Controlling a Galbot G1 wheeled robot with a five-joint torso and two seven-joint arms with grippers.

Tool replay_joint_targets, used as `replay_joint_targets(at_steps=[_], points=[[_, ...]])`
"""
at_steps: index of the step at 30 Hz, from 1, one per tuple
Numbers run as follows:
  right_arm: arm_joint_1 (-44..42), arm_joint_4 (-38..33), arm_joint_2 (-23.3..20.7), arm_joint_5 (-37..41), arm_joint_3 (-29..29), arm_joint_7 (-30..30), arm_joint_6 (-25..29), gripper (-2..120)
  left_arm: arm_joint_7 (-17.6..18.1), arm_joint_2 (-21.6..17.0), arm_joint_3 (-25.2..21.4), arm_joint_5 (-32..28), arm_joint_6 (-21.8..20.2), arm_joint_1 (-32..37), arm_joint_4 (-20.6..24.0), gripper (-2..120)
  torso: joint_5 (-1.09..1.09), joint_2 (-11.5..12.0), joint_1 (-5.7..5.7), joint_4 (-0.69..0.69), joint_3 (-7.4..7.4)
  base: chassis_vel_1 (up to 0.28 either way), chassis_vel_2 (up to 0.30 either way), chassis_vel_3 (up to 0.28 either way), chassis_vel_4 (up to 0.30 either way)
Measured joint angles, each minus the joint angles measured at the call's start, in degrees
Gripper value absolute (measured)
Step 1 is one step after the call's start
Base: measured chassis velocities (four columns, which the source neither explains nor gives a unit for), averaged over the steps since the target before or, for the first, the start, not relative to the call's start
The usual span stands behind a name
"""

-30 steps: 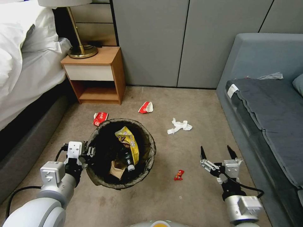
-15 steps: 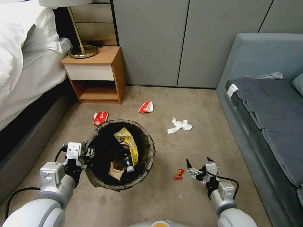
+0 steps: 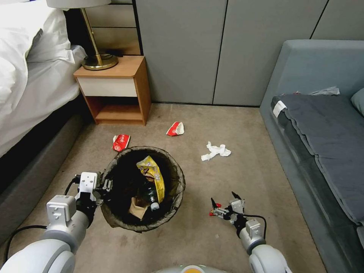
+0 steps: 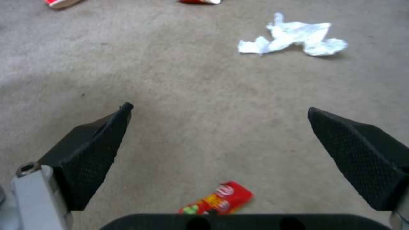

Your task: Pick up the trash bin, then pick up the garbage from the floor and place it into the trash bin.

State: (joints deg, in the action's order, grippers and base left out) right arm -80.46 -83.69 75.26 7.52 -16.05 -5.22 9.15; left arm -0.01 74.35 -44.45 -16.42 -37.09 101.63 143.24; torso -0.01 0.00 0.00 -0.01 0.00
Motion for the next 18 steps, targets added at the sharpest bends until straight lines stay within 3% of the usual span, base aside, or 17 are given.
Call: replay_joint_targets(at_steps=[6, 10, 18], points=[[4.38, 8.77, 0.57, -1.41, 1.71, -3.24, 6.68, 100, 0.01, -1.01, 0.22, -0.15, -0.24, 0.3, 0.0, 3, 0.02, 0.0, 0.0, 0.0, 0.0, 0.0, 0.0, 0.0, 0.0], [5.74, 12.9, 0.16, -1.63, 1.64, -4.4, 8.77, 100, -0.05, -1.55, 0.62, -0.25, -0.27, 0.22, 0.0, 3, 0.1, -0.01, 0.0, -0.01, 0.0, 0.0, 0.0, 0.0, 0.0], [7.6, 19.11, -0.08, -3.85, 1.8, -6.63, 13.64, 100, -0.29, -1.34, 0.84, -0.05, -0.26, 0.12, 0.0, 3, 0.05, 0.0, 0.01, -0.01, 0.01, 0.0, 0.0, 0.0, 0.0]])
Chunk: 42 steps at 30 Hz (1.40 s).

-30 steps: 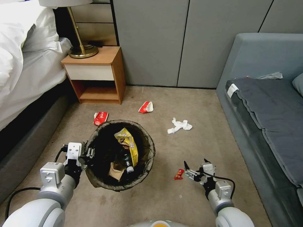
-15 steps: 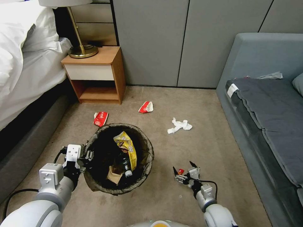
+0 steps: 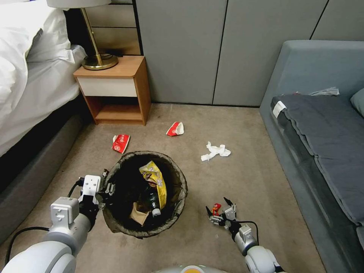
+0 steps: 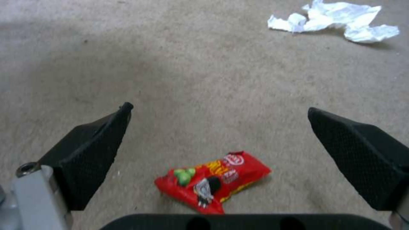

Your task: Pick up the trash bin, then pick up the garbage from the floor and place it into the trash bin.

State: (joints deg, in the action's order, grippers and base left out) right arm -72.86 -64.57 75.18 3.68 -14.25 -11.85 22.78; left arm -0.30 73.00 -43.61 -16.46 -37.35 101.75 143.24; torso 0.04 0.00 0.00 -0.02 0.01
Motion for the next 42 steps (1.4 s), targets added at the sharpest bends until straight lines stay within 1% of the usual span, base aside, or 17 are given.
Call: replay_joint_targets(at_steps=[10, 13, 14, 16, 18, 19, 20, 22, 25, 27, 33, 42], points=[[-1.41, -0.86, -0.37, -0.18, -0.52, -1.1, 0.09, 100, -0.03, -0.04, 0.19, 0.73, 0.0, 0.65, 0.0, 3, 0.0, 0.0, -0.01, 0.0, 0.0, 0.0, 0.0, 0.0, 0.0], [-1.63, -0.98, -0.71, -0.36, -0.51, -1.61, 0.34, 100, -0.05, -0.2, 0.18, 0.79, 0.0, 0.85, 0.0, 3, -0.04, 0.0, 0.0, 0.01, 0.0, 0.0, 0.0, 0.0, 0.0], [-1.84, -1.02, -1.12, -0.42, -0.44, -1.91, 0.65, 100, -0.08, -0.31, 0.09, 0.79, -0.01, 1.04, 0.0, 3, -0.11, 0.0, -0.01, 0.03, -0.01, 0.0, 0.0, 0.0, 0.0], [-2.44, -1.91, -1.88, -0.3, -0.22, -2.3, 0.68, 100, -0.09, -0.39, -0.08, 0.83, -0.02, 1.31, 0.0, 3, -0.18, 0.0, 0.0, 0.06, -0.01, 0.0, 0.0, 0.0, 0.0], [-2.74, -2.48, -2.22, 0.06, -0.07, -2.4, 0.64, 100, -0.09, -0.39, -0.1, 0.86, -0.03, 1.38, 0.0, 3, -0.21, 0.0, 0.0, 0.06, -0.01, 0.0, 0.0, 0.0, 0.0], [-3.05, -3.11, -2.82, 0.67, 0.11, -2.58, 0.55, 100, -0.09, -0.39, -0.1, 0.9, -0.04, 1.43, 0.0, 3, -0.2, 0.0, 0.0, 0.06, -0.01, 0.0, 0.0, 0.0, 0.0], [-3.26, -3.59, -3.49, 1.17, 0.2, -2.83, 0.5, 100, -0.09, -0.39, -0.09, 0.97, -0.05, 1.43, 0.0, 3, -0.11, 0.0, 0.0, 0.05, -0.01, 0.0, 0.0, 0.0, 0.0], [-3.42, -3.91, -4.02, 1.43, 0.31, -3.1, 0.47, 100, -0.1, -0.39, -0.05, 1.01, -0.06, 1.43, 0.0, 3, -0.09, 0.0, -0.01, 0.05, -0.01, 0.0, 0.0, 0.0, 0.0], [-3.52, -4.16, -4.69, 1.81, 0.52, -3.43, 0.54, 100, -0.11, -0.4, 0.01, 1.09, -0.08, 1.42, 0.0, 3, -0.11, 0.0, -0.01, 0.05, -0.01, 0.0, 0.0, 0.0, 0.0], [-3.47, -4.61, -5.47, 2.7, 0.72, -3.72, 0.58, 100, -0.13, -0.42, 0.05, 1.29, -0.09, 1.45, 0.0, 3, -0.06, 0.0, 0.0, 0.04, -0.01, 0.0, 0.0, 0.0, 0.0], [-2.21, -3.66, -7.35, 3.38, 1.36, -4.83, 0.88, 100, -0.16, -0.58, 0.07, 1.51, -0.09, 1.57, 0.0, 3, -0.04, 0.0, 0.0, 0.03, -0.01, 0.0, 0.0, 0.0, 0.0], [-0.58, -2.49, -7.57, 3.96, 1.57, -5.48, 1.68, 100, -0.23, -1.15, 0.1, 2.18, -0.09, 2.04, 0.0, 3, -0.05, 0.0, 0.0, 0.01, -0.01, 0.0, 0.0, 0.0, 0.0]])
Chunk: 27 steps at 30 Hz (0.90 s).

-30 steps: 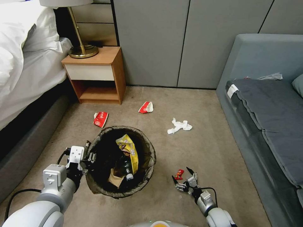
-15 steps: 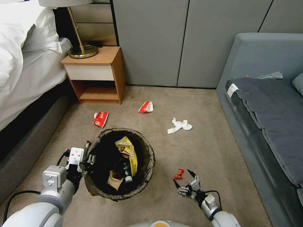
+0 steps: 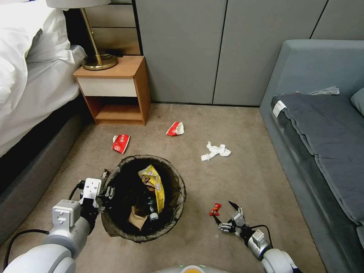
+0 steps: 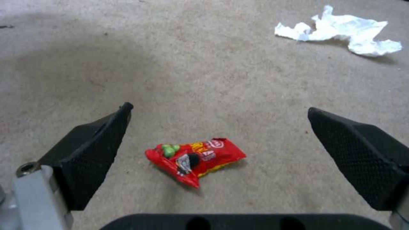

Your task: Pick up the trash bin, then pick up the garbage from the floor and place it into the trash bin.

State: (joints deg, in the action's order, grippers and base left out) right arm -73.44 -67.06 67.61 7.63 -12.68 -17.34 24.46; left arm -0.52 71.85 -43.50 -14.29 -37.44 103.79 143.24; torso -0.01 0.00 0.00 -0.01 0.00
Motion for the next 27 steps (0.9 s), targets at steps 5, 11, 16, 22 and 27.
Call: replay_joint_targets(at_steps=[5, 11, 16, 22, 27], points=[[0.25, 1.47, -1.25, 0.48, -0.08, -0.67, 1.11, 100, -0.22, -0.16, -0.03, 0.39, 0.0, -0.35, 0.0, 3, 0.0, 0.0, 0.0, 0.02, 0.0, 0.0, 0.0, 0.0, 0.0], [0.83, 2.58, -2.03, 0.58, -0.03, -1.05, 1.61, 100, -0.43, -0.26, -0.03, 0.82, -0.02, -0.11, 0.0, 3, 0.01, 0.0, 0.0, 0.01, 0.0, 0.0, 0.0, 0.0, 0.0], [1.6, 3.73, -0.94, 1.07, 0.2, -2.2, 2.11, 100, -0.58, 0.09, -0.03, 1.0, -0.01, -0.29, 0.0, 3, 0.0, 0.0, 0.0, 0.0, 0.0, 0.0, 0.0, 0.0, 0.0], [4.7, 8.01, 1.04, 1.4, 0.62, -5.02, 6.05, 100, -0.78, -0.58, 0.02, 0.93, 0.02, -0.36, 0.0, 3, 0.04, 0.0, 0.0, 0.0, 0.0, 0.0, 0.0, 0.0, 0.0], [6.07, 9.47, 1.45, 1.3, 0.61, -5.68, 6.87, 100, -0.83, -1.01, 0.01, 0.82, 0.02, -0.04, 0.0, 3, 0.03, 0.0, 0.0, 0.01, 0.0, 0.0, 0.0, 0.0, 0.0]])
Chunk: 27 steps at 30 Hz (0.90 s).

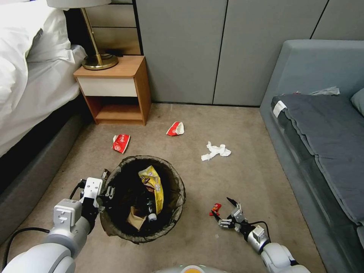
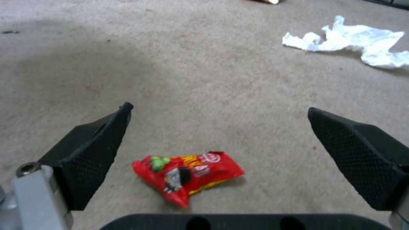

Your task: Pick up the trash bin, then pick up the garbage from the floor and place it into the trash bin.

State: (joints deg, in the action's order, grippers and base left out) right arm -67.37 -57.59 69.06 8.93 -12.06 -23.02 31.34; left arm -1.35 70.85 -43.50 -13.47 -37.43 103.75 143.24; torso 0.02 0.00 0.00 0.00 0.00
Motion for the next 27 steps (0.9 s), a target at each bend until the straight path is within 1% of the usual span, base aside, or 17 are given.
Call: replay_joint_targets(at_steps=[1, 2, 4, 9, 11, 14, 27], points=[[0.0, 0.0, 0.0, 0.0, 0.0, 0.0, 0.0, 100, 0.0, 0.0, 0.0, 0.0, 0.0, 0.0, 0.0, 3, 0.0, 0.0, 0.0, 0.0, 0.0, 0.0, 0.0, 0.0, 0.0], [0.78, 1.14, 0.24, -0.4, 0.02, -0.5, 1.02, 100, -0.09, 0.0, 0.0, 0.0, 0.0, 0.24, 0.0, 3, -0.03, 0.0, 0.0, 0.0, 0.0, 0.0, 0.0, 0.0, 0.0], [1.75, 2.6, 0.6, -0.88, 0.18, -1.02, 2.5, 100, -0.1, 0.0, -0.02, 0.02, 0.0, 0.47, 0.0, 3, -0.02, 0.0, 0.0, 0.0, 0.0, 0.0, 0.0, 0.0, 0.0], [3.04, 4.83, 1.36, -1.59, 0.46, -1.8, 3.29, 100, -0.1, -0.06, -0.15, 0.06, 0.0, 0.87, 0.0, 3, -0.02, 0.0, 0.0, 0.0, 0.0, 0.0, 0.0, 0.0, 0.0], [4.08, 7.05, 2.23, -2.7, 0.44, -2.45, 4.09, 100, -0.1, -0.09, -0.24, 0.1, 0.0, 1.16, 0.0, 3, -0.03, 0.0, 0.0, 0.0, 0.0, 0.0, 0.0, 0.0, 0.0], [4.68, 8.49, 2.86, -3.7, 0.07, -2.94, 4.74, 100, -0.1, -0.06, -0.26, 0.18, 0.0, 1.32, 0.0, 3, -0.02, 0.0, 0.0, -0.01, 0.0, 0.0, 0.0, 0.0, 0.0], [3.64, 10.72, 4.99, -5.35, -0.94, -3.25, 5.45, 100, -0.11, 0.28, -0.2, 0.89, 0.02, 2.07, 0.0, 3, -0.03, 0.0, -0.01, 0.0, 0.0, 0.0, 0.0, 0.0, 0.0]])
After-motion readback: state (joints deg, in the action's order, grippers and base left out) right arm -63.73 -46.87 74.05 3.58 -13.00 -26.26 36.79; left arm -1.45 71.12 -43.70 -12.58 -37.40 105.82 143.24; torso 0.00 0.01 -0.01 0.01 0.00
